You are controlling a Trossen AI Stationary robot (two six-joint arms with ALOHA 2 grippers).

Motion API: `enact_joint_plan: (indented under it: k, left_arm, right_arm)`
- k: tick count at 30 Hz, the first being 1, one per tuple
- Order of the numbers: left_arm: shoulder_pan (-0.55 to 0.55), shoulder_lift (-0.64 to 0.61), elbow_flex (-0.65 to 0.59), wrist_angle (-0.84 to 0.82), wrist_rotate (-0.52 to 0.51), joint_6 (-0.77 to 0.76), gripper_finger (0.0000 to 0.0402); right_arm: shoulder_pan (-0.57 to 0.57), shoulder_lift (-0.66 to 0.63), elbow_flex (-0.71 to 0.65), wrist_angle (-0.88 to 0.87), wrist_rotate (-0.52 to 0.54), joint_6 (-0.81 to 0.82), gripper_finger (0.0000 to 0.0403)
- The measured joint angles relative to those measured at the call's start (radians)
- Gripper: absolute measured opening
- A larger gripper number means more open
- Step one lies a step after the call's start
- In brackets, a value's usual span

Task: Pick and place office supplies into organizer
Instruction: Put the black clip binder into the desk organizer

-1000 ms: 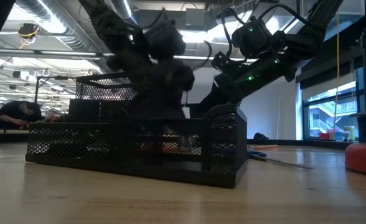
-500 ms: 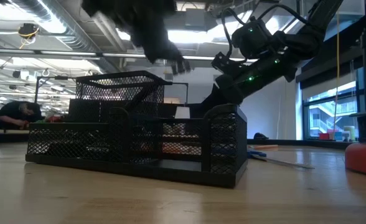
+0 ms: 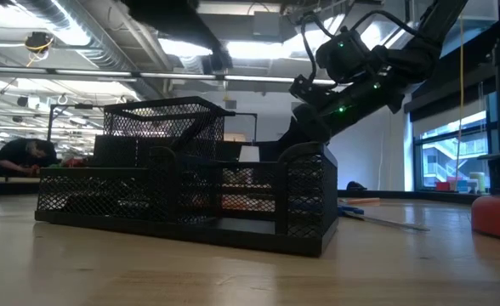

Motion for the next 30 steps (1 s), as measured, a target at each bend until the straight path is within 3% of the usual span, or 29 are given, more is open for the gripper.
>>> enact_joint_plan:
  k: [6,14,30]
  left_arm:
    - [-0.129,0.000,0.000,0.007,-0.116,-0.002,0.0003]
    - [-0.242,0.057,0.000,-0.002,-0.145,-0.069,0.0003]
    - [-0.279,0.264,0.000,-0.102,-0.132,-0.186,0.0003]
  right_arm:
    - [0.000,0.000,0.000,-0.006,0.000,0.002,0.0212]
    - [0.000,0.000,0.000,-0.009,0.000,0.032,0.0212]
    - [0.000,0.000,0.000,-0.014,0.000,0.083,0.0212]
